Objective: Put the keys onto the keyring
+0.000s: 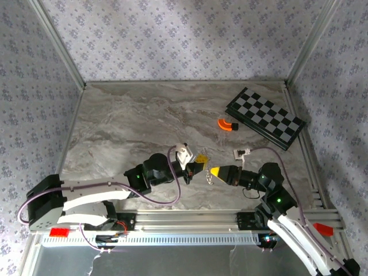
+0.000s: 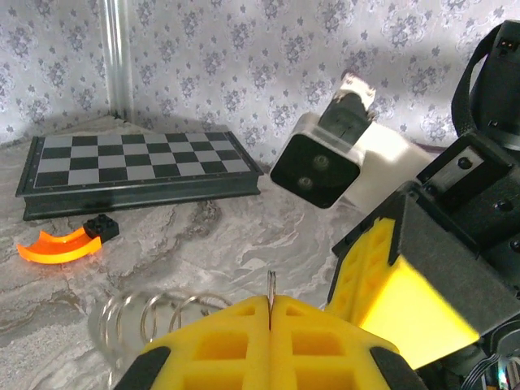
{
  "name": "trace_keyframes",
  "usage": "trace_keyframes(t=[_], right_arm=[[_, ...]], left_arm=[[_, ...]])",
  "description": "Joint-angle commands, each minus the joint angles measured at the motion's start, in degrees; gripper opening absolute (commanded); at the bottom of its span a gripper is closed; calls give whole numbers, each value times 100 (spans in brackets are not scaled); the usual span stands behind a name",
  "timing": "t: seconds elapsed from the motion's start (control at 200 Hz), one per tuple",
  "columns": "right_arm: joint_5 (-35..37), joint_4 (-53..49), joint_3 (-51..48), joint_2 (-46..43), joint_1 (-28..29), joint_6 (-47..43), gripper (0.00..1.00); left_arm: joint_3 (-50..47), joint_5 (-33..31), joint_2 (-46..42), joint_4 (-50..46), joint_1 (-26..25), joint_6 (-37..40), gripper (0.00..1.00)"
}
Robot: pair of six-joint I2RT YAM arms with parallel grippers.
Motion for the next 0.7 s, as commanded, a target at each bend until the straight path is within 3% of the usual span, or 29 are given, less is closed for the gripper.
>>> trace_keyframes(t=[0.0,0.5,0.695], right_arm=[[-41,-829,418,-60,-53,-794,0],[480,-2332,1499,457,-23,-2792,0],[827,-2579,1646,558,215,-3324,0]], left_arm=[[-68,-164,-263,272,-27,-70,0],[-364,433,-613,-341,-68,-329,0],[-482,634,-707,-470,-85,-473,14]])
